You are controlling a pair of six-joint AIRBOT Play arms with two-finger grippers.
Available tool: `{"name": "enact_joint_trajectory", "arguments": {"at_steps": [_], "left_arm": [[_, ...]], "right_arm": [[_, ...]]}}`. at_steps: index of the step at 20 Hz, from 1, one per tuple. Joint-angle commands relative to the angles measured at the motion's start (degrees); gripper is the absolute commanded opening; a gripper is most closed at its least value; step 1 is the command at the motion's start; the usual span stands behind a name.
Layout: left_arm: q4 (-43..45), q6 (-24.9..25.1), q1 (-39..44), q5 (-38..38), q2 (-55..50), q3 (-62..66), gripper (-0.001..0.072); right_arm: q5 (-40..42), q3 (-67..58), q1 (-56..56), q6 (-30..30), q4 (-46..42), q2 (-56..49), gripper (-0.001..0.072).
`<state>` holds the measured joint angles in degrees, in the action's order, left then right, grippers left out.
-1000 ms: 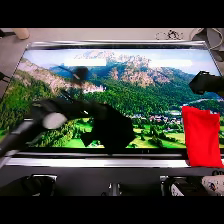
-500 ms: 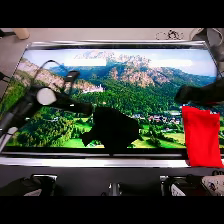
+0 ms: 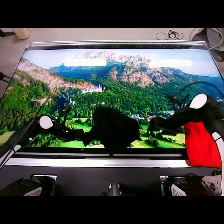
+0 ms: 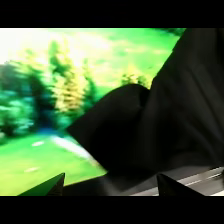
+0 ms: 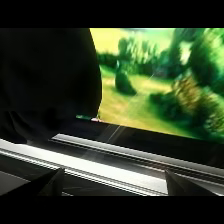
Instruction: Fold the shirts.
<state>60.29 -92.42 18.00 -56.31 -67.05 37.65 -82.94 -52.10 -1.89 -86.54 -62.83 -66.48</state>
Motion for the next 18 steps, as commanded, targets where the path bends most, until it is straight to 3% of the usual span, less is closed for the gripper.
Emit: {"name": "enact_joint_trajectory", "arguments": {"at_steps": [1, 2, 3, 5, 7, 8, 11, 13, 14, 15, 16, 18], "left_arm": [[-9.4, 3.0, 1.2, 7.7, -1.9, -3.5, 0.072], [-11.1, 3.1, 1.9, 9.1, -2.6, -3.5, 0.0714], [-12.8, 3.1, 2.5, 10.9, -3.0, -3.5, 0.0589], [-15.2, 3.1, 2.9, 14.2, -3.3, -3.5, 0.0235], [-15.9, 3.3, 2.8, 14.8, -3.3, -3.0, 0.006], [-15.9, 4.7, 2.8, 14.7, -3.0, -2.5, 0.0029], [-16.0, 5.5, 2.8, 14.8, -0.9, -1.3, 0.0028], [-16.0, 5.5, 2.8, 14.5, 1.0, -0.6, 0.0028], [-16.0, 5.5, 2.8, 14.3, 2.3, -0.2, 0.0028], [-15.9, 5.5, 2.8, 14.3, 3.6, 0.0, 0.0028], [-15.7, 5.7, 2.8, 14.4, 5.3, 0.5, 0.0028], [-12.7, 10.0, 2.8, 14.3, 9.9, 3.4, 0.0026]], "right_arm": [[5.3, 6.8, 0.0, 1.2, 4.7, -0.2, 0.069], [6.8, 8.1, 0.0, 1.6, 5.9, -0.2, 0.069], [8.2, 9.6, 0.0, 2.4, 7.5, -0.3, 0.069], [11.5, 12.7, 0.0, 4.2, 10.9, -0.3, 0.069], [15.5, 15.4, 0.0, 5.7, 13.9, -0.3, 0.0689], [17.4, 16.5, 0.0, 6.6, 15.8, -0.3, 0.0688], [21.4, 17.7, 1.9, 9.1, 20.4, -1.4, 0.0674], [27.5, 17.7, 6.7, 9.4, 22.3, -3.7, 0.0668], [32.0, 17.7, 9.2, 10.0, 23.5, -4.7, 0.0629], [35.4, 17.6, 10.8, 11.1, 23.9, -5.0, 0.0423], [36.5, 16.7, 11.0, 11.3, 23.8, -4.9, 0.0028], [34.0, 12.4, 10.1, 12.9, 22.3, -3.1, 0.0015]]}}
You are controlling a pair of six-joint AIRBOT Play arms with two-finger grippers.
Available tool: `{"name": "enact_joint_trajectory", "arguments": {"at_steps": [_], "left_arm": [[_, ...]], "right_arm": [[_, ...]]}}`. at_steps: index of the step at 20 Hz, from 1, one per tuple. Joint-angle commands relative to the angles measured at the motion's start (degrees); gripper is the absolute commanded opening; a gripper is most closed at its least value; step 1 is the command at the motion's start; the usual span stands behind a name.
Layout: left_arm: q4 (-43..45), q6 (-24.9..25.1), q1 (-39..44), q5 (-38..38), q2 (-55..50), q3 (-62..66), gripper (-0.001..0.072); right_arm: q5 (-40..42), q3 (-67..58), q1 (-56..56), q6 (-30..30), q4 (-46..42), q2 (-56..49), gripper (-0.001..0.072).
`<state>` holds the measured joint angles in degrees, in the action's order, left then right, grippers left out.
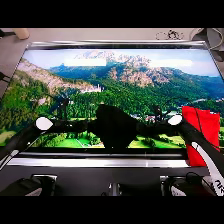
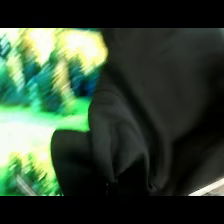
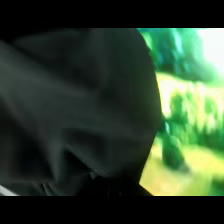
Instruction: Fold the shirts.
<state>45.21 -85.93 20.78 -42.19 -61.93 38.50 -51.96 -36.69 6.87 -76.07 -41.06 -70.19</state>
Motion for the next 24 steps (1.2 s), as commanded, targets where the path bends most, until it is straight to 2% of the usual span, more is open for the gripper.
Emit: {"name": "enact_joint_trajectory", "arguments": {"at_steps": [1, 3, 5, 8, 10, 12, 15, 17, 20, 22, 24], "left_arm": [[5.3, 3.5, -0.1, 0.2, 7.7, 5.3, 0.0026], [11.6, 3.0, -0.5, 0.7, 14.3, 14.6, 0.0025], [18.8, -0.6, -1.6, 2.4, 20.0, 27.0, 0.0025], [32.7, -10.0, -5.3, 2.9, 25.9, 43.7, 0.0026], [34.9, -12.3, -7.3, 2.6, 28.7, 47.8, 0.0026], [35.0, -12.3, -7.5, -0.2, 30.4, 47.4, 0.0025], [37.4, -12.3, -7.5, -9.9, 29.8, 44.5, 0.0026], [38.6, -12.3, -7.5, -9.5, 29.9, 41.2, 0.0026], [41.2, -12.3, -7.5, -9.5, 29.9, 38.3, 0.0026], [41.4, -12.3, -7.5, -9.5, 29.9, 33.8, 0.0026], [41.4, -13.0, -7.5, -9.4, 29.8, 26.5, 0.0026]], "right_arm": [[-0.1, -7.6, 0.4, 4.5, -2.3, 3.0, 0.0015], [-4.4, -18.1, -0.9, 5.4, -8.3, 9.0, 0.0015], [-4.9, -30.5, -1.9, 4.0, -14.2, 16.9, 0.0015], [-0.6, -45.0, -2.0, -3.7, -27.4, 28.4, 0.0016], [1.0, -48.1, -2.0, -7.6, -30.3, 34.3, 0.0016], [-2.1, -48.1, -2.0, -9.2, -30.2, 37.4, 0.0016], [-15.5, -48.1, -2.0, -9.5, -34.6, 36.4, 0.0017], [-20.9, -48.1, -2.0, -9.6, -37.7, 34.3, 0.0016], [-24.2, -48.1, -2.0, -9.6, -38.3, 31.2, 0.0017], [-28.8, -47.3, -2.0, -11.1, -37.8, 26.8, 0.0017], [-29.9, -44.0, -2.0, -11.2, -35.9, 20.0, 0.0019]]}}
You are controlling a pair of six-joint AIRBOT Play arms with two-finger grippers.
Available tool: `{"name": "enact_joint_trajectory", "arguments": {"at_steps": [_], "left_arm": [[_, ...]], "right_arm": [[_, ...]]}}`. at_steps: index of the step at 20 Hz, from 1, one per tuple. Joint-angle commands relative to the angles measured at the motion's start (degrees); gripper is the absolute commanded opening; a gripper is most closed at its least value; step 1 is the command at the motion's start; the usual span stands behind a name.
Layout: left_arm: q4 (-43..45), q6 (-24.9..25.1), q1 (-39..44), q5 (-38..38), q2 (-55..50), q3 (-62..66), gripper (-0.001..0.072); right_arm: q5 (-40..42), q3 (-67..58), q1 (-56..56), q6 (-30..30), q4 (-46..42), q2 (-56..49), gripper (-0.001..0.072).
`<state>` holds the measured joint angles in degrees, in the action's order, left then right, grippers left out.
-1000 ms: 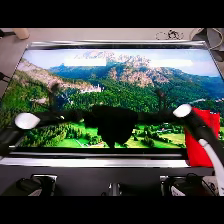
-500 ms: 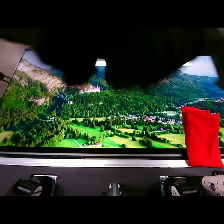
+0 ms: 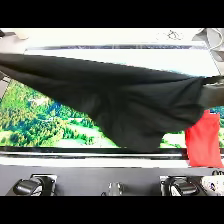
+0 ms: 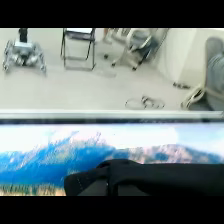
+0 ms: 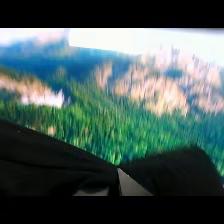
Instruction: Fold the shirts.
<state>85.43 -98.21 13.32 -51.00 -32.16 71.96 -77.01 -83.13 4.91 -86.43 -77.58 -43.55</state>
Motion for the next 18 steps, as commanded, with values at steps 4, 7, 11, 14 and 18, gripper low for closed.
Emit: {"name": "enact_joint_trajectory", "arguments": {"at_steps": [4, 7, 11, 14, 18], "left_arm": [[1.2, -3.7, 0.0, 1.7, -2.1, -22.5, 0.0027], [-0.4, -8.4, 0.0, 7.1, -5.7, -30.8, 0.0028], [-1.2, -7.6, -0.2, 9.5, -8.6, -32.0, 0.0028], [-1.1, -6.2, -0.1, 9.5, -8.5, -32.0, 0.0029], [-1.3, -6.2, -0.1, 9.5, -8.5, -32.0, 0.0029]], "right_arm": [[12.7, 8.4, 0.0, -0.8, 4.5, -25.3, 0.0019], [25.8, 8.3, 0.0, -2.1, 17.9, -40.7, 0.0042], [18.6, 5.8, -0.5, 5.4, 21.7, -43.3, 0.057], [9.5, 2.7, -4.1, 3.2, 3.5, -40.0, 0.0574], [2.8, 8.1, -13.3, 0.1, 8.5, -44.7, 0.0686]]}}
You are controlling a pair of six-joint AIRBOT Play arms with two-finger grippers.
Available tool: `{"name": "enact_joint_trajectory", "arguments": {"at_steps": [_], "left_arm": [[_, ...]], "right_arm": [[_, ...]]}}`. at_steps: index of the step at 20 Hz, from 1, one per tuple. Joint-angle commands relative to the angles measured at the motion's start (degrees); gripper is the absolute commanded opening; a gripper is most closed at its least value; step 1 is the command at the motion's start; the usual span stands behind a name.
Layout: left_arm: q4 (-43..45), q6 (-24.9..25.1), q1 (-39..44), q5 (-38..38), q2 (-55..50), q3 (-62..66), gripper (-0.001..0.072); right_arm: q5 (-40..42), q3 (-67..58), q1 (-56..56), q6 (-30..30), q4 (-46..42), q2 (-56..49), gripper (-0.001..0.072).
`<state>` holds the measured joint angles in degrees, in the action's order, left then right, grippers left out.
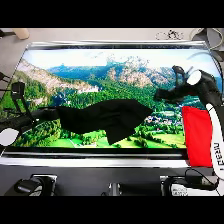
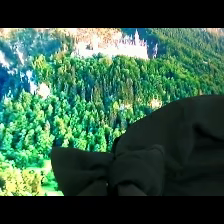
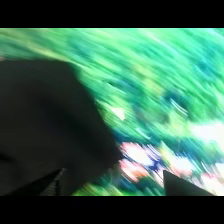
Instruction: Fold the shirts.
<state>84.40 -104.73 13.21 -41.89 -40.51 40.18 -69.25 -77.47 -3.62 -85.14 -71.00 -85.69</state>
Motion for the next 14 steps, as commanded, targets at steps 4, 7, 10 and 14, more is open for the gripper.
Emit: {"name": "enact_joint_trajectory", "arguments": {"at_steps": [4, 7, 10, 14], "left_arm": [[-1.5, 0.1, 0.1, 0.4, 0.0, -0.2, 0.0029], [-2.0, 0.2, 0.1, 0.4, 0.3, -0.1, 0.0029], [-1.2, 2.5, 0.0, 0.3, 0.7, 3.9, 0.0028], [5.7, 2.9, -1.4, -0.8, 1.4, 24.9, 0.0028]], "right_arm": [[-2.1, 4.3, -2.2, -0.2, 13.9, -10.9, 0.0689], [3.7, 4.3, 2.5, 1.3, 17.9, -13.2, 0.0568], [3.2, -0.2, 3.7, 5.0, 18.2, -11.3, 0.0017], [-3.3, -13.2, -0.2, 8.5, 15.1, 2.5, 0.0016]]}}
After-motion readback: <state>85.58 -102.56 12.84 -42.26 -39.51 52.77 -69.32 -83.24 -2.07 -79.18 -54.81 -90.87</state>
